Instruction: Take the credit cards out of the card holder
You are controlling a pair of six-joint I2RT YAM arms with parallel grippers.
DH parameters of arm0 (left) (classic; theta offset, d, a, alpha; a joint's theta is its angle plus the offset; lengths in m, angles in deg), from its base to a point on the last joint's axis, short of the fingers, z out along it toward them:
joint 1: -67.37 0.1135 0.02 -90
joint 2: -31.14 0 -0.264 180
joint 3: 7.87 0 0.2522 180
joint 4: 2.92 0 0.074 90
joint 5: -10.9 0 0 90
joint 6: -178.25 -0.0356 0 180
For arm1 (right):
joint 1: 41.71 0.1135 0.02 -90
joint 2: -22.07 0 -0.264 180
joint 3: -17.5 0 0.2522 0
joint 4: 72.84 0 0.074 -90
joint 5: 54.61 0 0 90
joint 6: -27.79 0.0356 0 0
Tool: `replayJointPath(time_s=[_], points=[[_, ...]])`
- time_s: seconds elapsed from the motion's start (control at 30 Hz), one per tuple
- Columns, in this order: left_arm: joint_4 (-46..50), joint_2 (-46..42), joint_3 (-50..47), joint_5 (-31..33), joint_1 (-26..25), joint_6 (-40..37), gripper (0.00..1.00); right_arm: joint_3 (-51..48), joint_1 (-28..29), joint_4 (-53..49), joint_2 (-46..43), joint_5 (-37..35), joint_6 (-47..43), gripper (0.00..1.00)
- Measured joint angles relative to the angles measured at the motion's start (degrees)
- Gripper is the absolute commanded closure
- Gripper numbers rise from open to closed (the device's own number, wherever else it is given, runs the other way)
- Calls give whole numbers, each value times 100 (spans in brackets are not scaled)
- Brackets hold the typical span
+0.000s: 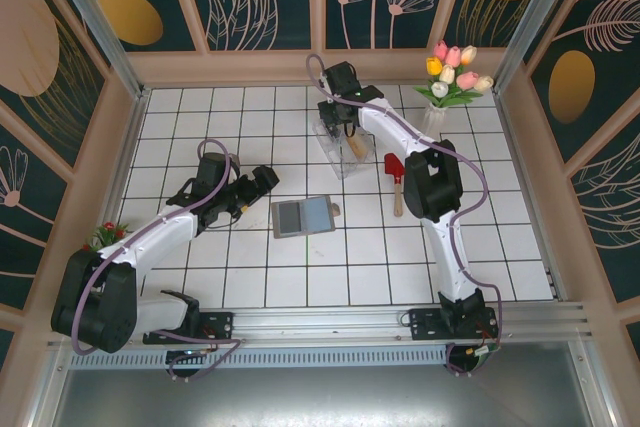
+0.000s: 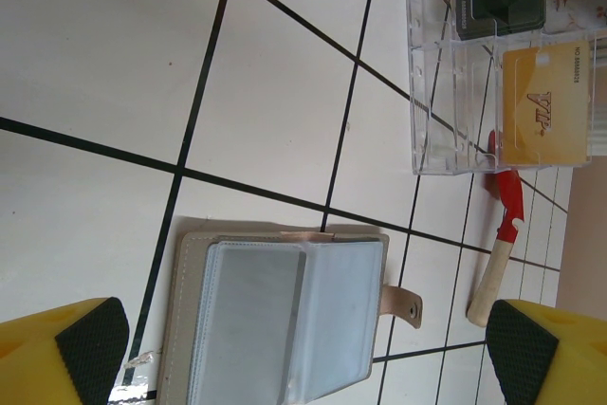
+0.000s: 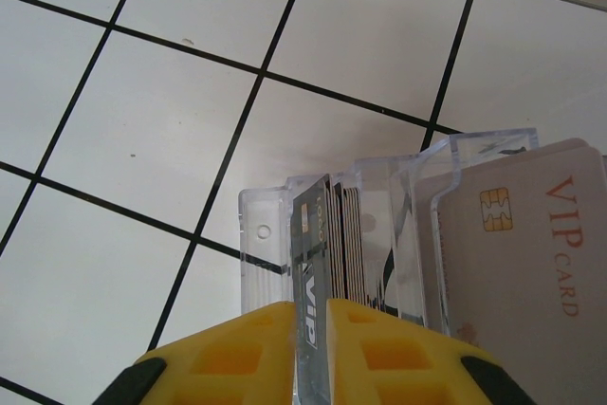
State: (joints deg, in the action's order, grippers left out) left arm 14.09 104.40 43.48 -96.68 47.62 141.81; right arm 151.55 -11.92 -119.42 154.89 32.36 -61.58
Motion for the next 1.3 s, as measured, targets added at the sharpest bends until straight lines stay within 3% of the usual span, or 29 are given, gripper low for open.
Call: replayJointPath(time_s=[0.17,0.27,0.53,0.7,0.97,1.3], points=[[24,0,0,4,0,-74,2,-31,22,-92,-52,66,262,70],[105,-2,0,4,0,-122,5,-551,72,-42,-459,260,533,65],[175,-2,-118,-63,-2,-151,23,-2743,767,321,-2450,577,1580,61],[168,-2,-227,-227,-22,-55,39,-4052,1272,804,-3272,791,2498,61],[-2,404,-251,-446,-310,42,54,-5368,1626,1384,-3362,1344,3585,63],[-48,1167,-144,-494,-573,50,60,-5519,1661,1637,-3128,1484,3899,63]])
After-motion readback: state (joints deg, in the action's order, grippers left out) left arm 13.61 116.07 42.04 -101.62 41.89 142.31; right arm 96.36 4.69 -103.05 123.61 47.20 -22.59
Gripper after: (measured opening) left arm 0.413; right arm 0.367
